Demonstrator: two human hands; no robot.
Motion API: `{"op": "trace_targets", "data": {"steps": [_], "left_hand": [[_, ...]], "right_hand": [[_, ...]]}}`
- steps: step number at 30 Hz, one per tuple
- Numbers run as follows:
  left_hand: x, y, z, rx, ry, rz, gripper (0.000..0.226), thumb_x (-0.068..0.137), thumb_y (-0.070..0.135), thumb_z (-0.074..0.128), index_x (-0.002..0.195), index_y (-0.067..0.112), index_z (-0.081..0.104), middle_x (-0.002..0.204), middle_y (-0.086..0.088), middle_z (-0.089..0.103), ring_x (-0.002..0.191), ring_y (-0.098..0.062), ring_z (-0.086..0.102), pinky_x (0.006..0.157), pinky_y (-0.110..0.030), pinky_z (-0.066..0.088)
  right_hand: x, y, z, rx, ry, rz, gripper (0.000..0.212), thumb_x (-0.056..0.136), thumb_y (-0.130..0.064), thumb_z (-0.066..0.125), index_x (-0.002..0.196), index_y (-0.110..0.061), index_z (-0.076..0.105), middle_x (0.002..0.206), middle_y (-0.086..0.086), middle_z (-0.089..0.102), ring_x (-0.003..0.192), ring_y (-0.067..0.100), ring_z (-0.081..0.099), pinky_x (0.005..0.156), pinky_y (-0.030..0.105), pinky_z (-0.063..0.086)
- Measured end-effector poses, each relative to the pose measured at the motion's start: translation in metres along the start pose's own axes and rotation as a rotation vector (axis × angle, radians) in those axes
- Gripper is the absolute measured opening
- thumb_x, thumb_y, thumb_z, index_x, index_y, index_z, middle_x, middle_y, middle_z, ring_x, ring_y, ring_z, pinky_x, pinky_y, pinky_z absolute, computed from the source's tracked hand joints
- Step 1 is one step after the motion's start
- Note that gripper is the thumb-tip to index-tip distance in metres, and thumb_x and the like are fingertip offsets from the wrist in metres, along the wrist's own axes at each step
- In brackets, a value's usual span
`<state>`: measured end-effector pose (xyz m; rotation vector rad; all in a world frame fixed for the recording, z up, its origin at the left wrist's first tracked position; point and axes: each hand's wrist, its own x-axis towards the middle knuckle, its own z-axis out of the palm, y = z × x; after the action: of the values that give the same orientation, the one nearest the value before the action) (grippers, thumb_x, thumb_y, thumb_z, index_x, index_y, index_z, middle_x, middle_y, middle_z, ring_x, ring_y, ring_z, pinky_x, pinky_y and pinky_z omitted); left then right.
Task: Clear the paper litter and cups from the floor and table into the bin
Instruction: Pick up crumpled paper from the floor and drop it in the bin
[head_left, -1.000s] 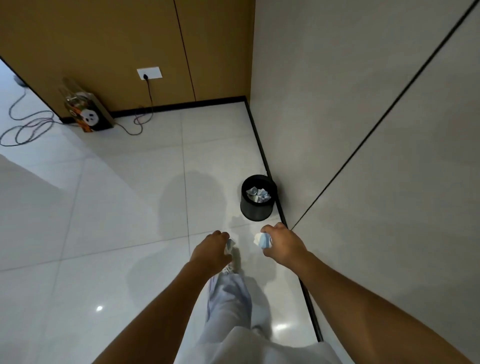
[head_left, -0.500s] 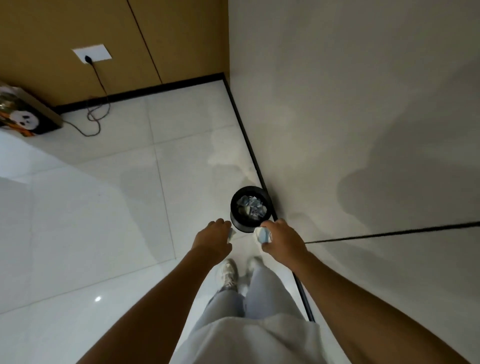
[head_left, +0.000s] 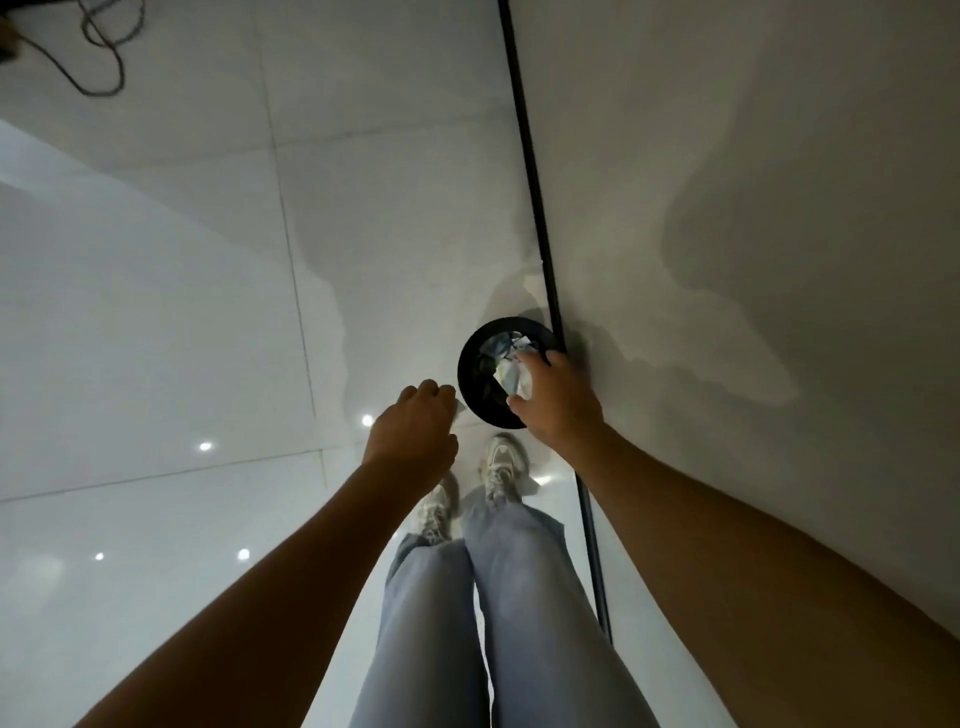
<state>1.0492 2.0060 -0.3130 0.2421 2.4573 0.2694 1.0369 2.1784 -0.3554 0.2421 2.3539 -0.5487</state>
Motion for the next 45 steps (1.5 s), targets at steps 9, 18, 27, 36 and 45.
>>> {"op": "trace_targets", "data": {"steps": [9, 18, 27, 36, 45], "left_hand": [[0.072, 0.036, 0.047, 0.135, -0.013, 0.115, 0.045, 0.089, 0.017, 0.058, 0.131, 0.010, 0.044, 0.120, -0.007, 0.054, 0.107, -0.024, 0.053, 0.078, -0.030, 0.045], [0.085, 0.046, 0.060, 0.082, -0.067, 0.053, 0.045, 0.090, 0.029, 0.060, 0.130, 0.014, 0.047, 0.126, -0.006, 0.054, 0.117, -0.024, 0.051, 0.102, -0.035, 0.039], [-0.042, -0.020, 0.014, -0.045, 0.061, -0.230, 0.039, 0.098, 0.030, 0.041, 0.134, 0.013, 0.042, 0.136, -0.005, 0.048, 0.129, -0.022, 0.042, 0.117, -0.036, 0.019], [-0.232, -0.072, 0.019, -0.318, 0.249, -0.609, 0.035, 0.097, 0.031, 0.041, 0.126, 0.013, 0.049, 0.122, -0.003, 0.055, 0.116, -0.022, 0.049, 0.102, -0.029, 0.034], [-0.483, -0.103, 0.128, -0.518, 0.355, -0.988, 0.037, 0.098, 0.033, 0.038, 0.128, 0.013, 0.049, 0.125, -0.004, 0.055, 0.115, -0.022, 0.049, 0.101, -0.030, 0.035]], "right_hand": [[0.012, 0.049, 0.018, 0.086, -0.009, 0.077, 0.050, 0.096, -0.028, 0.053, 0.143, -0.019, 0.039, 0.145, 0.012, 0.037, 0.125, 0.031, 0.047, 0.097, 0.042, 0.047], [0.005, 0.049, 0.005, 0.040, 0.004, 0.049, 0.050, 0.094, -0.027, 0.056, 0.141, -0.020, 0.040, 0.142, 0.009, 0.040, 0.119, 0.029, 0.052, 0.093, 0.037, 0.049], [-0.038, -0.057, -0.016, -0.299, -0.110, -0.308, 0.050, 0.095, -0.030, 0.052, 0.142, -0.020, 0.038, 0.145, 0.008, 0.039, 0.128, 0.029, 0.042, 0.099, 0.040, 0.045], [-0.159, -0.191, 0.032, -0.678, -0.221, -0.710, 0.046, 0.097, -0.030, 0.046, 0.141, -0.021, 0.036, 0.137, 0.007, 0.044, 0.118, 0.030, 0.046, 0.091, 0.039, 0.044], [-0.364, -0.250, 0.193, -0.999, -0.326, -1.107, 0.045, 0.097, -0.029, 0.045, 0.140, -0.021, 0.037, 0.138, 0.007, 0.044, 0.119, 0.028, 0.046, 0.095, 0.038, 0.042]]}}
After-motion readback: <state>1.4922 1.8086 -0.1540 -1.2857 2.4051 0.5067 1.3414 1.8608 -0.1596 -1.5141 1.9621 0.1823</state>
